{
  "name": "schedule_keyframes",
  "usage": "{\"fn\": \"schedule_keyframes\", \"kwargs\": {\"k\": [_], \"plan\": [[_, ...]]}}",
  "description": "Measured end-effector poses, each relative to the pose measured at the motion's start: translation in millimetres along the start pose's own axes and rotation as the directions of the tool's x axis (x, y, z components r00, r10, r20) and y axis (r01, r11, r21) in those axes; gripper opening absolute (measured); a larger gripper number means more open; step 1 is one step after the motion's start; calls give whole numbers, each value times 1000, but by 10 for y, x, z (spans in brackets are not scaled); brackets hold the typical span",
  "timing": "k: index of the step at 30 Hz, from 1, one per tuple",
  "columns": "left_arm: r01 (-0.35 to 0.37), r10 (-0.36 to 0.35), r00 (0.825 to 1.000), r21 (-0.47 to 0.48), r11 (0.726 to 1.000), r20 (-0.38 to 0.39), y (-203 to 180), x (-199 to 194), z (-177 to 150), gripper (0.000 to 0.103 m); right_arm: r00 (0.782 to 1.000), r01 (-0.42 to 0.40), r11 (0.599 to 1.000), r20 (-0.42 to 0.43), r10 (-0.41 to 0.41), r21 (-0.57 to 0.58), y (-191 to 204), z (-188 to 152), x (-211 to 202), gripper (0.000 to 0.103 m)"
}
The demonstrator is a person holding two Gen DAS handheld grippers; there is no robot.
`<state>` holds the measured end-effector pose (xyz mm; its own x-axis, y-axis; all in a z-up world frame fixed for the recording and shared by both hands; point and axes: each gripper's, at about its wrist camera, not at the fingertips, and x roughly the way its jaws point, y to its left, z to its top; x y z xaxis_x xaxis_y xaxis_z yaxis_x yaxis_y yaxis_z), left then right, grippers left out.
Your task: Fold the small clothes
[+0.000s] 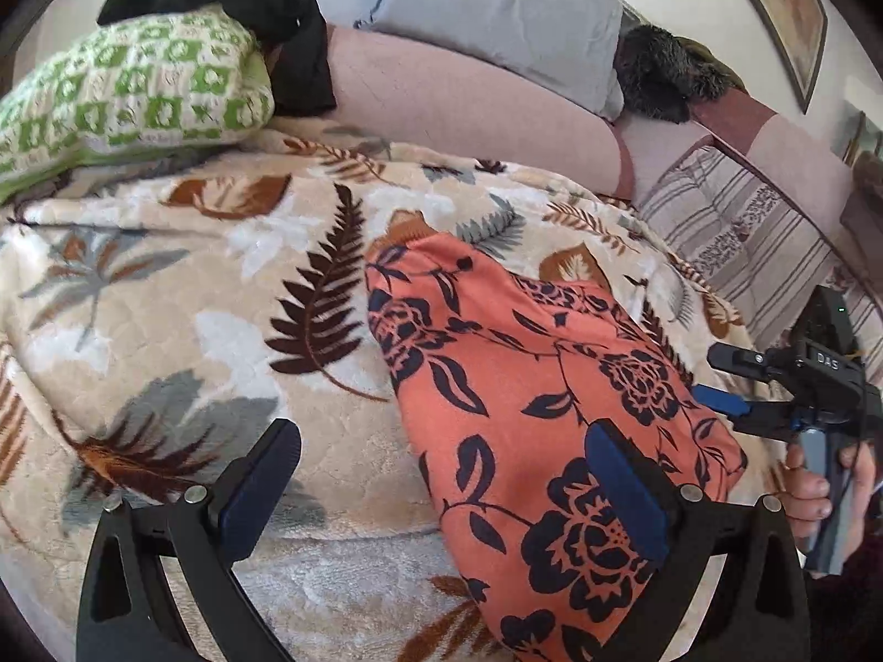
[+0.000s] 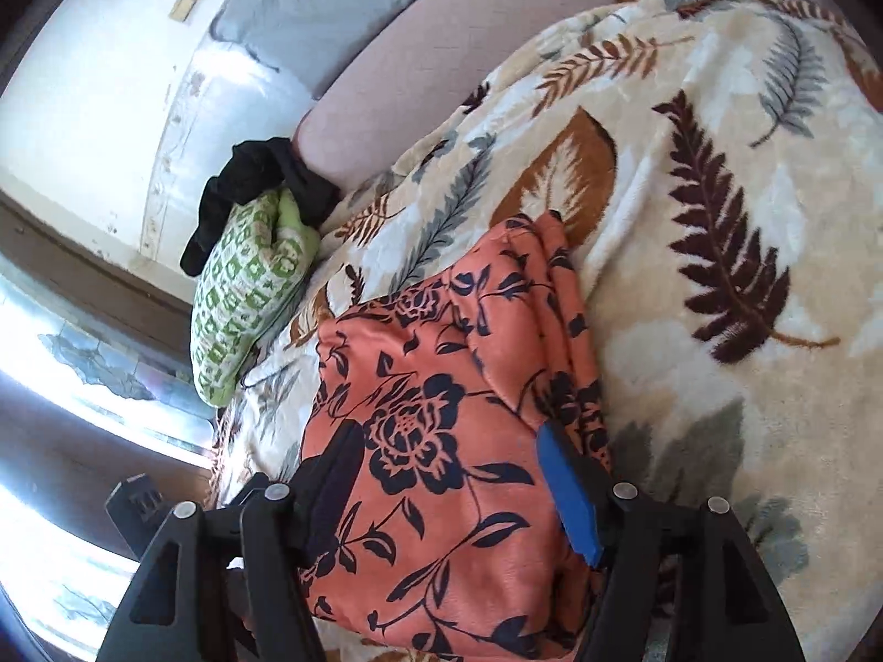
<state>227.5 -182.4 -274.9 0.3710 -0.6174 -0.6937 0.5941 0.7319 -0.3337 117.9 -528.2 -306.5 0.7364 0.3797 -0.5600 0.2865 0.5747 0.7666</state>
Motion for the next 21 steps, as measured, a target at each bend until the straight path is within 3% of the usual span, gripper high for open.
{"fn": "schedule_keyframes", "kwargs": {"k": [3, 5, 11, 13, 16, 21], "plan": [[71, -75, 989, -38, 997, -127, 50, 241, -54, 102, 1000, 23, 999, -9, -23, 28, -118, 61, 2, 75], [108, -117, 980, -61, 992, -162, 38, 334, -100, 102, 999, 30, 999, -21, -30, 26, -186, 82, 7, 75], [234, -239, 954, -48, 971, -183, -100, 365, -136, 102, 998, -35, 994, -56, 42, 107, -474, 115, 37, 76], [242, -246, 952, -45, 969, -183, -107, 380, -141, 102, 997, -14, 994, -73, 23, 110, -532, 115, 79, 76], [261, -268, 947, -64, 963, -177, -78, 400, -128, 102, 990, -74, 985, -110, 91, 155, -637, 98, 171, 76], [301, -322, 933, -144, 943, -159, 47, 435, -81, 102, 984, -111, 983, -121, 130, 149, -616, 77, 248, 80]]}}
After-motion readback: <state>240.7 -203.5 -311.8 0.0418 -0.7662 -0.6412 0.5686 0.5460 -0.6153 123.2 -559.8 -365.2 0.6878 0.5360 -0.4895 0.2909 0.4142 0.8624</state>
